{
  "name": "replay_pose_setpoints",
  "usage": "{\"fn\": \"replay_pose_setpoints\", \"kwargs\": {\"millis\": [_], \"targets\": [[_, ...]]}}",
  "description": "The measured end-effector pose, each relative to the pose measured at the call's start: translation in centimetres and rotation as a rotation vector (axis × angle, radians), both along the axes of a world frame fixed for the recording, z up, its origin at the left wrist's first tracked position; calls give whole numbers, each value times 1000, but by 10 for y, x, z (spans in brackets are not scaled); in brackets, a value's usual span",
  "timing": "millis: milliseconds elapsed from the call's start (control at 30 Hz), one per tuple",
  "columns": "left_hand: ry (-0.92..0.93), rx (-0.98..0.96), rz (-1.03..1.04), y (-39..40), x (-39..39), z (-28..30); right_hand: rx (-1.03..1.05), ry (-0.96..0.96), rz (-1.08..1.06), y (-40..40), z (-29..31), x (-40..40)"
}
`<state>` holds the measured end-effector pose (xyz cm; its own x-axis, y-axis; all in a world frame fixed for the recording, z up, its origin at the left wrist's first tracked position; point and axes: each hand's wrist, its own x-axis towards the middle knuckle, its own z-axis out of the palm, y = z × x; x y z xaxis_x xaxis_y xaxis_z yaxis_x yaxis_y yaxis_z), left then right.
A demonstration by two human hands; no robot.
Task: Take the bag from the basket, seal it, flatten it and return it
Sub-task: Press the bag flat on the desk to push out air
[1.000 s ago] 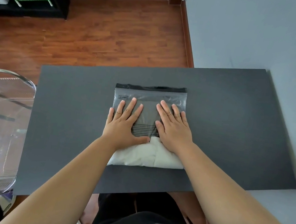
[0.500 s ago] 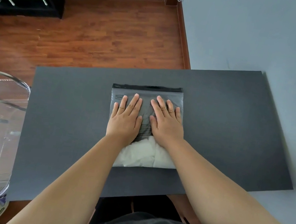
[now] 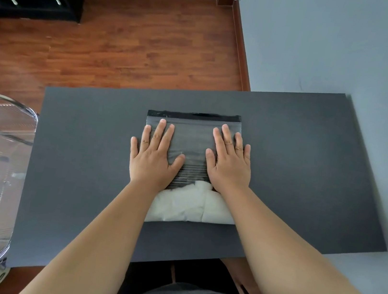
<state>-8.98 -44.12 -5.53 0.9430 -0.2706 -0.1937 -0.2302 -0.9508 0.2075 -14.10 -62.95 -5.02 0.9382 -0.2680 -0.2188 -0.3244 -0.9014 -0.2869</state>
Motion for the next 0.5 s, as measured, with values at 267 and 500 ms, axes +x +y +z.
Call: {"fn": "replay_pose_setpoints", "kwargs": {"millis": [267, 500], "targets": [[45, 11, 141, 36, 12, 6, 204, -24, 46, -22, 14, 0], [-46, 54, -249, -22, 31, 25, 161, -56, 181, 10, 28, 47]]}}
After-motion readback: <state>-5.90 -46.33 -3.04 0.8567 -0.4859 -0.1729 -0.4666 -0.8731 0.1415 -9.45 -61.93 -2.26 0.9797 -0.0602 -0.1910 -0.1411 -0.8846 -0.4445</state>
